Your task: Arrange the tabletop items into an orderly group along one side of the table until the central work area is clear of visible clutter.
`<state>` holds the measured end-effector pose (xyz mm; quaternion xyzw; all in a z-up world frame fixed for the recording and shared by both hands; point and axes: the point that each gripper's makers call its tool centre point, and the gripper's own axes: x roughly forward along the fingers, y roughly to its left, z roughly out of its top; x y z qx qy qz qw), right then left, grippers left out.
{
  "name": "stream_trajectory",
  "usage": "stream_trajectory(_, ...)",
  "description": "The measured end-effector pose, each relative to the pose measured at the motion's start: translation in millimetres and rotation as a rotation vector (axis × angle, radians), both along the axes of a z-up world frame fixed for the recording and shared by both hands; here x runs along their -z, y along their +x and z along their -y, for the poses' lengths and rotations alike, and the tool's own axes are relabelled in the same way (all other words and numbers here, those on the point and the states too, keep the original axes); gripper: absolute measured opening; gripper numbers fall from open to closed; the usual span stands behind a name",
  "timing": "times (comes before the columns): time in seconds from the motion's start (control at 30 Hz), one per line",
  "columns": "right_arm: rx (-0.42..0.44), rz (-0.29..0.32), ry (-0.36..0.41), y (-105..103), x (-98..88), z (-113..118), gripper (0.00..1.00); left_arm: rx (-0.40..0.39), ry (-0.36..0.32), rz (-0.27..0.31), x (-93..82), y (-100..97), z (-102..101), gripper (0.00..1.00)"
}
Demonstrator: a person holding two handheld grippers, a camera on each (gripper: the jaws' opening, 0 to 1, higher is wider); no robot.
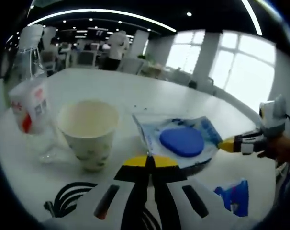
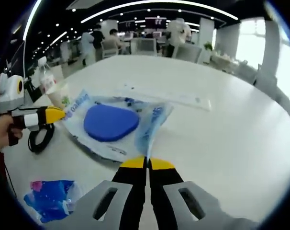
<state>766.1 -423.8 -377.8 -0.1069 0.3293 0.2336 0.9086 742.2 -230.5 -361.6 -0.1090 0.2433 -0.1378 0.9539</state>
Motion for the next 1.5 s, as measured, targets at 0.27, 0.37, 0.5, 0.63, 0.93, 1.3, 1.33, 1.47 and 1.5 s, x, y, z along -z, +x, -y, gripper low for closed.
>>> stream_trajectory(0.27,-0.016,-0.01,-0.007,0,6.7,-2,0.02,0.0,0.043,-0.015,13.8,-0.1,-2,0.0)
stream_trajectory(0.37,-0.014,-0.026,-0.007,-2,12.3,-4,0.02,-0.005,0.055,-0.019,17.7,-0.6,-5,0.0)
stream_trajectory(0.5,-0.004,-0.027,-0.002,-1,11.6,-4,0.02,-0.001,0.08,-0.021,18.7,-1.7,-5,0.0)
stream_trajectory(0.63,-0.016,-0.03,-0.012,-2,12.9,-4,0.02,-0.007,0.089,-0.03,20.0,-1.8,-5,0.0)
stream_trajectory(0.93,0.016,-0.068,0.04,-3,17.7,-2,0.04,-0.033,0.113,-0.038,21.9,-0.7,-6,0.0)
stream_trajectory(1.3,0.067,-0.085,0.101,-5,11.4,3,0.13,-0.092,0.071,-0.028,9.6,6.1,-12,0.04)
stream_trajectory(1.33,0.087,-0.066,0.116,-3,8.8,6,0.16,-0.095,0.047,-0.018,5.3,6.6,-11,0.04)
stream_trajectory(1.47,0.114,-0.081,0.178,-7,4.6,8,0.27,-0.094,0.05,-0.02,0.1,3.5,-10,0.11)
stream_trajectory(1.5,0.122,-0.079,0.189,-8,2.5,9,0.28,-0.094,0.052,-0.02,-0.8,2.6,-10,0.13)
